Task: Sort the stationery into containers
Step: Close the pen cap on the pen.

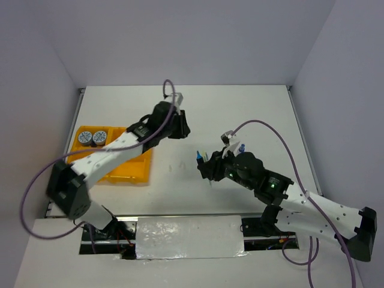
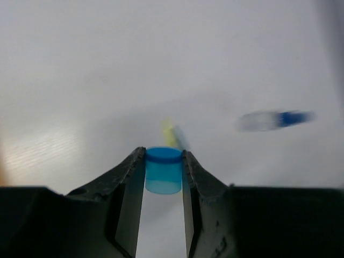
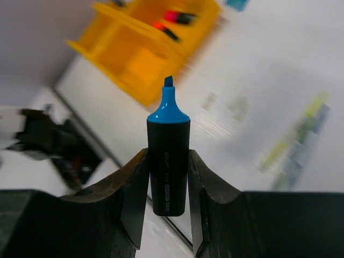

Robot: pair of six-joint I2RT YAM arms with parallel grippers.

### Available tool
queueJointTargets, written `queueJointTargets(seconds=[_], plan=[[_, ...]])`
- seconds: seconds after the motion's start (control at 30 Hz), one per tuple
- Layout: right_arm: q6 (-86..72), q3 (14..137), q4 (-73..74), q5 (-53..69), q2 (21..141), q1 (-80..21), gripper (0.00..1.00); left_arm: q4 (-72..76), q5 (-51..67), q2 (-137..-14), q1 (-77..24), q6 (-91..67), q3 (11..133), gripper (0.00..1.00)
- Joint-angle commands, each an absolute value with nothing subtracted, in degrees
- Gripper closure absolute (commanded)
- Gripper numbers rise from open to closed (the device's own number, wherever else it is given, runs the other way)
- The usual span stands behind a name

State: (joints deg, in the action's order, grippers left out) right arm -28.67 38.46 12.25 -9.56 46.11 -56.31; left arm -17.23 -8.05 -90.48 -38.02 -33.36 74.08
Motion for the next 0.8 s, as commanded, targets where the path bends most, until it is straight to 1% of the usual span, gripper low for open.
queueJointTargets(seconds=[0.0, 0.03, 0.07, 0.1, 0.17, 0.23, 0.33, 0.4, 0.5, 0.77], plan=[[-28.12, 32.02, -13.49, 5.50, 41.58, -55.99, 0.87, 12.26, 4.28, -73.80, -38.14, -40.50, 61.16, 1.00], [-29.17, 30.77, -20.93, 6.67, 40.88, -55.90, 0.87, 17.79, 7.35, -71.13, -38.14, -43.74, 58.39, 1.00], [-29.70, 29.98, -23.70, 7.29, 40.43, -55.72, 0.87, 22.28, 11.21, -66.93, -38.32, -45.34, 55.84, 1.00], [-30.23, 29.36, -27.21, 7.99, 40.60, -55.55, 0.87, 30.33, 13.08, -65.32, -38.41, -46.74, 51.72, 1.00], [-30.50, 29.79, -29.78, 9.92, 41.66, -55.28, 0.87, 37.32, 17.12, -61.20, -38.58, -49.91, 47.14, 1.00], [-31.20, 30.14, -33.83, 14.49, 43.32, -55.20, 0.87, 45.04, 19.76, -57.85, -38.58, -52.02, 44.57, 1.00], [-32.25, 30.76, -38.40, 18.54, 44.99, -55.11, 0.87, 52.79, 22.57, -54.16, -38.58, -53.52, 40.96, 1.00], [-32.70, 31.11, -40.86, 20.03, 45.52, -55.02, 0.87, 54.40, 24.25, -53.35, -38.58, -54.05, 40.96, 1.00], [-31.99, 33.13, -38.68, 19.60, 45.70, -55.11, 0.87, 55.90, 25.31, -51.95, -38.67, -54.76, 40.08, 1.00], [-31.29, 33.13, -37.18, 18.37, 44.92, -55.11, 0.87, 53.18, 25.31, -48.96, -38.58, -52.91, 40.08, 1.00]])
